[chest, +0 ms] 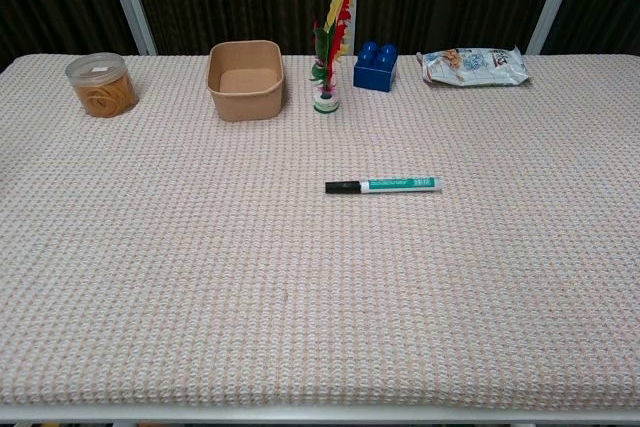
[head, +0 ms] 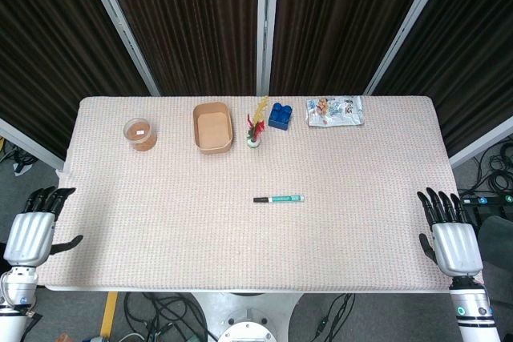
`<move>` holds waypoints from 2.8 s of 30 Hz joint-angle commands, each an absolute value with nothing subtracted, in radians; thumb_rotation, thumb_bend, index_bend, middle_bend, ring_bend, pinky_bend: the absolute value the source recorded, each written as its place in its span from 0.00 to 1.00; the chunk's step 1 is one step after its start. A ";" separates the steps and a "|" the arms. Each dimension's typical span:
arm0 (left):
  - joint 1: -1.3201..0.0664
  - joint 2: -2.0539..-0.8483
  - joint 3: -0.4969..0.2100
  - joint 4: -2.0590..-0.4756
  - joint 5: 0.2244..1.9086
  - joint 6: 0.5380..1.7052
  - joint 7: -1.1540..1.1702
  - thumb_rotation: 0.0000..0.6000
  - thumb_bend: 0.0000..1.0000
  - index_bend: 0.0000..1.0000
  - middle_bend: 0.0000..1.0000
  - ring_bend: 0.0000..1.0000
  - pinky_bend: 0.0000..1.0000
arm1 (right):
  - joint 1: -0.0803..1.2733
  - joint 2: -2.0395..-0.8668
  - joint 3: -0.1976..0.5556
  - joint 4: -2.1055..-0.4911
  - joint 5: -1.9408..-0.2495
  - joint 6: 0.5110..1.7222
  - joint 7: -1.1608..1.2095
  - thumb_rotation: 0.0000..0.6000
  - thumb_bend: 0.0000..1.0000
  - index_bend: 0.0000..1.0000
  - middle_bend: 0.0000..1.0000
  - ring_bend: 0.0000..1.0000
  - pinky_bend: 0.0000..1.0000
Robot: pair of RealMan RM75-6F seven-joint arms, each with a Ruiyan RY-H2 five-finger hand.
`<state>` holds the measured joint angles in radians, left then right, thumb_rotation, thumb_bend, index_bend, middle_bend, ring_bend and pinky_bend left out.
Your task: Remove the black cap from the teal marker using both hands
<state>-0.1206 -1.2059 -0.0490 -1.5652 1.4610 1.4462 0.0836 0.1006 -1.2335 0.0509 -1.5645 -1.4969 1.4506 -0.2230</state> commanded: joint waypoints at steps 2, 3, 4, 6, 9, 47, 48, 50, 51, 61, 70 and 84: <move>-0.120 -1.206 -0.048 -1.565 1.462 1.448 0.082 1.00 0.03 0.15 0.18 0.11 0.12 | 0.102 -1.233 0.050 -1.566 -1.498 1.449 -0.223 1.00 0.26 0.00 0.03 0.00 0.00; -0.119 -1.206 -0.048 -1.565 1.464 1.449 0.082 1.00 0.03 0.15 0.18 0.11 0.12 | 0.102 -1.233 0.050 -1.566 -1.498 1.447 -0.223 1.00 0.26 0.00 0.03 0.00 0.00; -0.119 -1.206 -0.047 -1.566 1.465 1.450 0.082 1.00 0.03 0.15 0.18 0.11 0.12 | 0.104 -1.232 0.048 -1.566 -1.499 1.444 -0.222 1.00 0.26 0.00 0.03 0.00 0.00; -0.119 -1.205 -0.045 -1.570 1.468 1.450 0.083 1.00 0.03 0.15 0.18 0.11 0.12 | 0.106 -1.230 0.047 -1.569 -1.500 1.439 -0.220 1.00 0.26 0.00 0.03 0.00 0.00; -0.121 -1.201 -0.044 -1.574 1.472 1.449 0.087 1.00 0.03 0.15 0.18 0.11 0.12 | 0.116 -1.225 0.050 -1.584 -1.500 1.426 -0.221 1.00 0.26 0.00 0.04 0.00 0.00; -0.152 -1.193 -0.034 -1.566 1.441 1.361 0.040 1.00 0.03 0.17 0.18 0.11 0.14 | 0.634 -1.659 0.221 -1.603 -0.854 1.113 -0.916 1.00 0.28 0.42 0.38 0.82 0.90; -0.153 -1.192 -0.034 -1.566 1.441 1.359 0.038 1.00 0.03 0.17 0.18 0.11 0.14 | 0.639 -1.677 0.219 -1.587 -0.849 1.118 -0.918 1.00 0.28 0.42 0.38 0.82 0.90; -0.153 -1.191 -0.032 -1.565 1.441 1.356 0.034 1.00 0.03 0.17 0.18 0.11 0.14 | 0.653 -1.718 0.215 -1.549 -0.836 1.128 -0.925 1.00 0.28 0.42 0.38 0.82 0.90; -0.154 -1.190 -0.031 -1.564 1.441 1.356 0.033 1.00 0.03 0.17 0.18 0.11 0.14 | 0.658 -1.734 0.215 -1.533 -0.831 1.132 -0.927 1.00 0.28 0.42 0.38 0.82 0.90; -0.157 -1.183 -0.029 -1.563 1.447 1.354 0.025 1.00 0.03 0.17 0.18 0.11 0.14 | 0.708 -1.861 0.223 -1.401 -0.847 1.146 -0.887 1.00 0.28 0.42 0.38 0.82 0.90; -0.160 -1.180 -0.027 -1.562 1.441 1.345 0.022 1.00 0.03 0.17 0.18 0.11 0.14 | 0.742 -1.919 0.242 -1.319 -0.817 1.130 -0.893 1.00 0.29 0.42 0.39 0.82 0.90; -0.154 -1.175 -0.023 -1.552 1.430 1.341 0.012 1.00 0.03 0.18 0.18 0.11 0.14 | 0.787 -1.994 0.259 -1.219 -0.779 1.109 -0.912 1.00 0.29 0.42 0.42 0.82 0.90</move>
<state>-0.1545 -1.1748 -0.0235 -1.5524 1.4300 1.3410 0.0130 0.7850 -1.9919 0.2580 -1.2210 -0.7816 1.1088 -0.9102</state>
